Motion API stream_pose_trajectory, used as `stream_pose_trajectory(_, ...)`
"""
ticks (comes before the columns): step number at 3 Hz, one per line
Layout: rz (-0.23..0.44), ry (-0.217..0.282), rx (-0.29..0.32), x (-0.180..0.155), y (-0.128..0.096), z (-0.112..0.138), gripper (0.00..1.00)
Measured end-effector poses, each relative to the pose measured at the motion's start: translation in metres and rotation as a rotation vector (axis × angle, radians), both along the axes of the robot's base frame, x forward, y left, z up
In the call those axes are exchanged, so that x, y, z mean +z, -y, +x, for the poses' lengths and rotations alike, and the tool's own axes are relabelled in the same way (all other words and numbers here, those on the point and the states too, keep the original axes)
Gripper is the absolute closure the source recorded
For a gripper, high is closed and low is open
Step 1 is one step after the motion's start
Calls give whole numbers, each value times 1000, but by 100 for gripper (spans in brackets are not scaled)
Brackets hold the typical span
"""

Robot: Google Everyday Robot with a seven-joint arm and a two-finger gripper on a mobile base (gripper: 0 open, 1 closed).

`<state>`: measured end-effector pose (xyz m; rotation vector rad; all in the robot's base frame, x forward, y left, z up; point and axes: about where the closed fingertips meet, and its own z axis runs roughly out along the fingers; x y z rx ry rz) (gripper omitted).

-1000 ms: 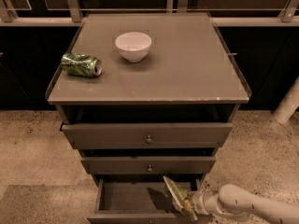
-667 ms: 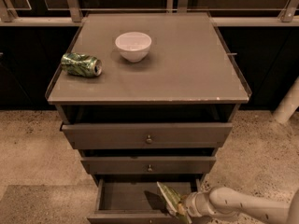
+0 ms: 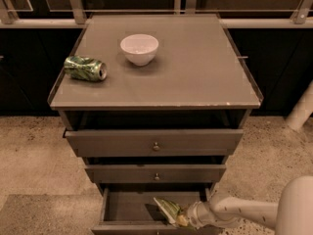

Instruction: Place green jalapeno chip bag into bottom drawer

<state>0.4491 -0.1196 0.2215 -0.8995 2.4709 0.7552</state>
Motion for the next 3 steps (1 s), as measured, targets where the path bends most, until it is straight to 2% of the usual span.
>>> stream_pose_trajectory(3,0,0,0,0,0,0,11)
